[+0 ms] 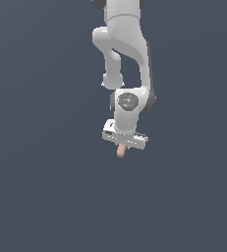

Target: Pick up the object and move it to a goal position.

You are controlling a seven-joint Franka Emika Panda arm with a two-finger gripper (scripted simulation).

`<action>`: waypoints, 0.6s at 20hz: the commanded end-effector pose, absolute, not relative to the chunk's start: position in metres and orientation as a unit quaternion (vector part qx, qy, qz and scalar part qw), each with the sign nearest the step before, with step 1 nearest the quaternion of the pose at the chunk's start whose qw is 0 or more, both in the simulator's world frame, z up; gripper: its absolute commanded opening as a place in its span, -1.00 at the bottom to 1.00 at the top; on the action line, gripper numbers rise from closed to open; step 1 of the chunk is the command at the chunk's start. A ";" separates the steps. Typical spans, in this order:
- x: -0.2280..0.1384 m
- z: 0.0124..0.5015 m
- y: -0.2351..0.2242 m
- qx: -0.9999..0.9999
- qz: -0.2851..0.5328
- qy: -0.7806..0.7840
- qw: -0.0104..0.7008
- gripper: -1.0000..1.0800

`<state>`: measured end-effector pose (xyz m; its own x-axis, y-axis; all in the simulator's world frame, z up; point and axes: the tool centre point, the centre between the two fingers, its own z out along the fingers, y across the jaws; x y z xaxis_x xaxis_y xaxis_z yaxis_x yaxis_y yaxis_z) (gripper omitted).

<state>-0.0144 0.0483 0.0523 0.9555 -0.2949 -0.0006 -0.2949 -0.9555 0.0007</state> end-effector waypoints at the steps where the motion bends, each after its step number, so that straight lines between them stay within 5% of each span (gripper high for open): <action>1: -0.021 0.067 0.051 0.989 0.000 -0.149 0.000 -1.00; 12: -0.060 0.155 0.064 0.989 0.000 -0.149 0.000 -1.00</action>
